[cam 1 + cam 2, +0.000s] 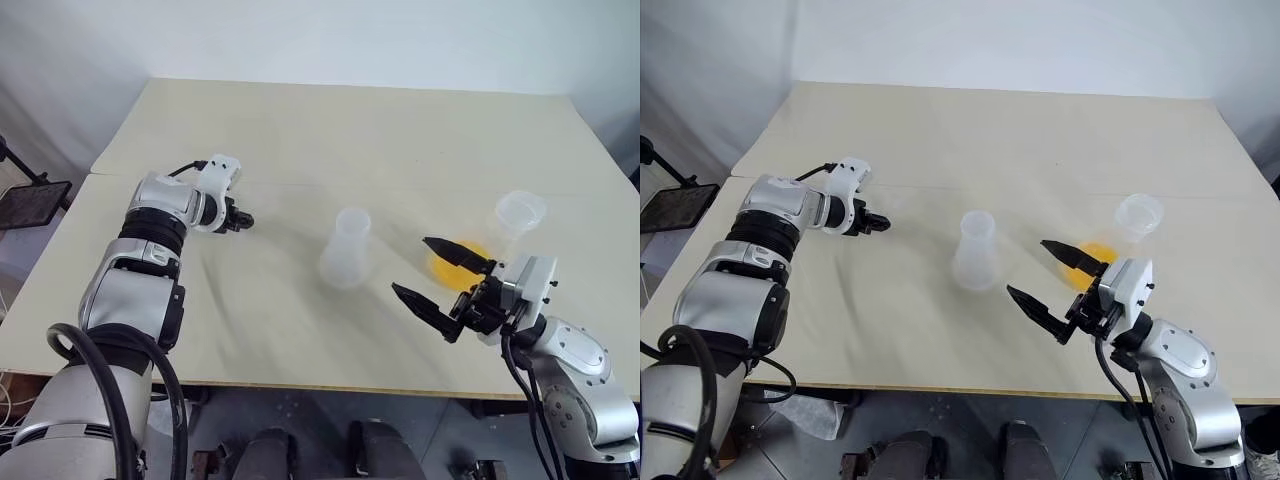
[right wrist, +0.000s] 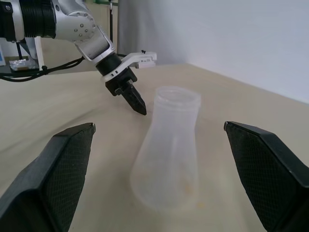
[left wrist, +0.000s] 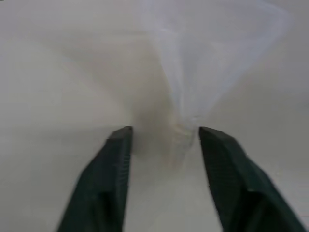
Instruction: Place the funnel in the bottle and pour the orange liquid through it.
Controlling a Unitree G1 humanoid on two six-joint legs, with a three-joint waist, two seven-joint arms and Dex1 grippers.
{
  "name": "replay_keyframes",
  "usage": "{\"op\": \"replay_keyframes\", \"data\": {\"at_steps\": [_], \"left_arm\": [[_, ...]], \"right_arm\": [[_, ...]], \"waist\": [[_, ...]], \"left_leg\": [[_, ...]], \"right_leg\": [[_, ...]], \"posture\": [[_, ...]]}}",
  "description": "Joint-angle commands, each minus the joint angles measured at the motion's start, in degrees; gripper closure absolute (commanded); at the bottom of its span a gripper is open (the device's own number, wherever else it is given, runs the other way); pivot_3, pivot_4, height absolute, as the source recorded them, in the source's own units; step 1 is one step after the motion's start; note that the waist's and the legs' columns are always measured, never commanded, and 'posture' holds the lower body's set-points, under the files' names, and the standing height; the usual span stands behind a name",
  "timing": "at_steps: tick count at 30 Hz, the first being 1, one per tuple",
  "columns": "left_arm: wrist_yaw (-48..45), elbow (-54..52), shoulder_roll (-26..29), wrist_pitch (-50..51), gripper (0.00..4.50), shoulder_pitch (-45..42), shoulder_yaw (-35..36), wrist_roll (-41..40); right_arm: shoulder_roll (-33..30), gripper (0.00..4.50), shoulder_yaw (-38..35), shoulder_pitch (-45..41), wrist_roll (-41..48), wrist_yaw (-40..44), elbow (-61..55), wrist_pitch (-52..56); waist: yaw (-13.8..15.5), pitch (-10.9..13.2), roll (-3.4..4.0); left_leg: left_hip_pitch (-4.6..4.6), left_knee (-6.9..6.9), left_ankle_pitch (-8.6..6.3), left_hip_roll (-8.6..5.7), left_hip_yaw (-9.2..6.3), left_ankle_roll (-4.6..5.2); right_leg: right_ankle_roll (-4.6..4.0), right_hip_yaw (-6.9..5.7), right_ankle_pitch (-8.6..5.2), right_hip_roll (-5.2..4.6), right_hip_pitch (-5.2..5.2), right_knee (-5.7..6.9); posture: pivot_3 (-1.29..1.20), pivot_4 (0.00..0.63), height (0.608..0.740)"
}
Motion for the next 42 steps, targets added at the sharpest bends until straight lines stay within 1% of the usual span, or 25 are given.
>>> {"op": "replay_keyframes", "data": {"at_steps": [1, 2, 4, 8, 9, 10, 12, 15, 18, 20, 22, 25, 29, 31, 34, 38, 42], "left_arm": [[-1.2, 0.8, -0.5, -0.1, 3.5, -1.1, 1.3, 0.4], [-1.8, 0.5, -0.4, -0.3, 3.84, -0.7, 1.2, 0.6], [-3.2, -0.3, 0.0, -1.4, 4.39, 0.2, 1.7, 0.3], [-6.5, -2.8, 1.4, -2.1, 4.39, 2.7, 3.5, -1.2], [-8.1, -4.3, 1.7, -4.0, 4.39, 3.8, 4.2, -1.9], [-10.3, -6.3, 1.9, -6.2, 4.39, 5.2, 5.6, -3.4], [-15.6, -11.0, 2.6, -7.2, 4.39, 8.0, 9.0, -7.4], [-24.7, -20.1, 4.3, -12.3, 4.39, 14.1, 12.8, -12.9], [-29.9, -28.7, 5.8, -12.6, 4.39, 20.1, 16.7, -18.4], [-32.2, -33.9, 5.4, -14.3, 4.39, 23.6, 20.3, -22.8], [-33.4, -37.7, 5.0, -14.2, 4.39, 25.7, 21.9, -25.7], [-33.6, -43.1, 4.1, -12.9, 4.39, 27.7, 22.2, -28.6], [-35.0, -49.6, 1.9, -14.4, 4.39, 29.0, 21.2, -31.5], [-33.5, -50.2, -1.3, -16.4, 4.39, 27.7, 21.2, -32.2], [-32.0, -48.8, -5.5, -19.1, 4.39, 25.5, 19.3, -31.2], [-31.8, -45.3, -9.0, -21.0, 4.39, 23.4, 17.3, -30.7], [-33.9, -39.2, -11.4, -29.3, 4.39, 23.0, 14.0, -26.4]], "right_arm": [[0.7, 0.0, 0.0, 0.1, -0.1, -0.5, -1.2, -1.4], [0.8, 0.0, 0.1, 0.4, -0.2, -0.5, -1.3, -1.6], [1.0, 0.0, 0.1, 0.8, -0.5, -0.7, -1.5, -1.7], [1.0, 0.0, -0.2, 1.5, -0.6, -1.1, -1.9, -1.8], [1.0, 0.0, -0.2, 1.7, -0.6, -1.2, -2.0, -1.8], [1.0, 0.0, -0.3, 2.0, -0.6, -1.3, -2.2, -1.8], [0.8, 0.0, -0.4, 2.6, -0.6, -1.4, -2.5, -1.7], [0.7, 0.0, -0.6, 3.4, -0.4, -1.6, -3.0, -1.7], [0.5, 0.0, -1.0, 4.5, -0.2, -1.9, -3.9, -1.5], [0.5, 0.0, -1.3, 5.4, -0.1, -2.2, -4.6, -1.4], [0.5, 0.0, -1.4, 6.3, -0.1, -2.4, -5.2, -1.4], [0.3, 0.0, -1.7, 7.6, 0.0, -2.8, -6.0, -1.3], [0.1, 0.0, -2.7, 9.3, 0.4, -3.4, -7.2, -1.0], [0.1, 0.0, -2.8, 10.0, 0.5, -3.8, -7.9, -0.7], [0.4, 0.0, -2.3, 10.3, 0.3, -4.8, -8.9, -0.2], [0.2, 0.0, -2.1, 10.3, 0.4, -5.5, -9.6, 0.5], [0.1, 0.0, -2.3, 9.8, 0.4, -6.3, -10.0, 0.9]], "waist": [[0.0, 0.0, 0.0], [0.0, 0.0, 0.0], [0.0, 0.0, 0.0], [-0.1, 0.0, 0.0], [-0.2, 0.0, 0.0], [-0.2, 0.0, 0.0], [-0.2, 0.0, 0.0], [-0.3, 0.0, 0.01], [-0.4, 0.0, 0.02], [-0.3, 0.0, 0.02], [-0.3, 0.0, 0.02], [0.2, 0.0, 0.02], [0.4, 0.0, 0.02], [0.5, 0.0, 0.02], [0.7, 0.0, 0.01], [0.6, 0.0, 0.02], [0.5, 0.0, 0.02]], "left_leg": [[0.0, 0.0, 0.0, 0.0, 0.0, 0.0], [0.0, 0.0, 0.0, 0.0, 0.0, 0.0], [0.0, 0.0, 0.0, 0.0, 0.0, 0.0], [0.01, 0.0, 0.0, 0.0, 0.0, 0.0], [0.01, 0.0, 0.0, 0.0, 0.0, 0.0], [0.02, -0.01, 0.0, 0.0, 0.0, 0.0], [0.02, 0.0, 0.0, 0.01, -0.01, -0.01], [0.01, 0.01, 0.0, 0.02, -0.02, -0.02], [0.02, 0.02, -0.01, 0.04, -0.03, -0.04], [0.03, 0.02, -0.01, 0.06, -0.04, -0.04], [0.04, 0.07, -0.01, 0.06, -0.05, -0.04], [0.04, 0.14, -0.01, 0.05, -0.11, -0.03], [0.04, 0.14, -0.03, 0.04, -0.1, 0.01], [0.05, 0.13, -0.03, 0.04, -0.09, 0.01], [0.05, 0.16, -0.03, 0.04, -0.06, 0.01], [0.06, 0.16, -0.03, 0.04, -0.03, 0.01], [0.09, 0.14, -0.02, 0.04, -0.01, 0.01]], "right_leg": [[0.0, 0.0, 0.0, 0.0, 0.0, 0.0], [0.0, 0.0, 0.0, 0.0, 0.0, 0.0], [0.0, 0.0, 0.0, 0.0, 0.0, 0.01], [0.0, 0.0, 0.0, 0.0, -0.01, 0.03], [0.0, 0.0, 0.0, 0.01, 0.0, 0.03], [0.0, 0.0, 0.0, 0.0, -0.01, 0.04], [0.0, -0.01, 0.0, 0.0, -0.02, 0.06], [0.0, 0.0, 0.0, -0.03, -0.02, 0.04], [-0.01, -0.01, 0.0, -0.03, -0.02, 0.03], [0.0, 0.0, 0.0, -0.03, 0.0, 0.04], [0.0, 0.01, 0.0, -0.03, 0.03, 0.06], [0.0, -0.01, 0.0, -0.04, 0.12, 0.05], [0.0, 0.02, 0.0, -0.04, 0.15, 0.04], [0.0, 0.02, 0.0, -0.02, 0.14, 0.03], [0.0, 0.02, 0.0, 0.0, 0.16, 0.03], [0.0, 0.04, 0.0, 0.04, 0.14, 0.04], [0.0, 0.04, 0.0, 0.06, 0.14, 0.03]], "posture": [[0.0, 0.15, 0.74], [0.0, 0.15, 0.74], [0.0, 0.15, 0.74], [0.0, 0.15, 0.74], [0.0, 0.15, 0.74], [0.0, 0.15, 0.74], [0.0, 0.15, 0.74], [0.0, 0.15, 0.74], [0.0, 0.15, 0.74], [0.0, 0.15, 0.74], [0.0, 0.15, 0.74], [0.0, 0.15, 0.74], [0.0, 0.15, 0.74], [0.0, 0.15, 0.74], [0.0, 0.15, 0.74], [0.0, 0.15, 0.74], [0.0, 0.15, 0.74]]}}
